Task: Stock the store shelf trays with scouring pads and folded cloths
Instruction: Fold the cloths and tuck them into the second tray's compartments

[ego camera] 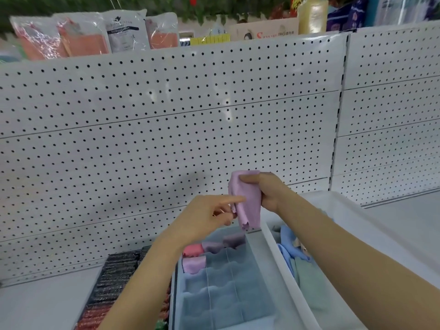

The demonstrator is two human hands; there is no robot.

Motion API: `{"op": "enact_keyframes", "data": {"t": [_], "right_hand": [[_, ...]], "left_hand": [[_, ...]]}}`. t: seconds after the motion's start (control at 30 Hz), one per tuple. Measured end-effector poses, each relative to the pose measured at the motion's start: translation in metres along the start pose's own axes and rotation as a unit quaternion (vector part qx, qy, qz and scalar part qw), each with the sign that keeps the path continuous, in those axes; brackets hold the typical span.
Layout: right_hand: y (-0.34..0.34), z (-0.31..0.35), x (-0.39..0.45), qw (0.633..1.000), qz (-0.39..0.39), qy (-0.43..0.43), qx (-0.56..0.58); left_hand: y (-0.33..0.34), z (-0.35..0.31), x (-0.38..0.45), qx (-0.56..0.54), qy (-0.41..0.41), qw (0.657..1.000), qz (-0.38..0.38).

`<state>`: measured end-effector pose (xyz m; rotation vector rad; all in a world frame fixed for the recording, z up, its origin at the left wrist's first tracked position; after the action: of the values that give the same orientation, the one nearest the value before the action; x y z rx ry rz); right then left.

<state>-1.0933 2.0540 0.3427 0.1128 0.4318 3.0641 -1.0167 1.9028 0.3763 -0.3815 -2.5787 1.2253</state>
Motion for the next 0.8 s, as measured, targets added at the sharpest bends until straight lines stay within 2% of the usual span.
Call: {"op": "enact_keyframes", "data": {"t": [0.07, 0.13, 0.27, 0.37, 0.43, 0.5, 0.57, 0.7, 0.8], "right_hand": [[0.01, 0.0, 0.0, 1.0, 0.015, -0.01, -0.01], [0.016, 0.0, 0.001, 0.999, 0.024, -0.022, -0.026], [0.021, 0.003, 0.001, 0.997, 0.038, -0.052, -0.038], [0.021, 0.004, -0.001, 0.997, 0.045, -0.058, -0.037], [0.019, 0.003, -0.003, 0.997, 0.047, -0.048, -0.026], [0.017, -0.001, -0.006, 0.998, 0.044, -0.028, -0.022], [0.02, -0.008, -0.011, 0.999, 0.05, 0.003, 0.01], [0.038, -0.029, -0.019, 0.995, 0.09, 0.05, 0.018], [0.052, -0.042, -0.027, 0.985, 0.128, 0.096, 0.066]], "left_hand": [[-0.006, -0.009, 0.004, 0.158, 0.033, 0.983, -0.083], [-0.011, -0.019, 0.003, 0.241, 0.07, 0.958, -0.139], [-0.007, -0.032, -0.001, 0.28, 0.159, 0.931, -0.17], [-0.01, -0.038, -0.002, 0.265, 0.229, 0.908, -0.229], [-0.014, -0.038, 0.0, 0.199, 0.23, 0.931, -0.203], [-0.022, -0.039, 0.001, 0.061, 0.182, 0.969, -0.156], [-0.033, -0.039, 0.005, -0.062, 0.113, 0.979, -0.158], [-0.058, -0.021, 0.028, -0.216, -0.022, 0.942, -0.256], [-0.07, -0.004, 0.039, -0.251, -0.105, 0.905, -0.327]]}}
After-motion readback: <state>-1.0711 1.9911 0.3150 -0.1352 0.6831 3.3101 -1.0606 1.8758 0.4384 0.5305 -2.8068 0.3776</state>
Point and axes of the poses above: each hand's wrist, its own x-axis towards the middle knuckle, its own y-axis out of the palm, z = x × y, the point moved 8 cm from there along x, towards the middle knuckle, and after that the axes turned 11 degrees about -y, right-handed, at the moved point
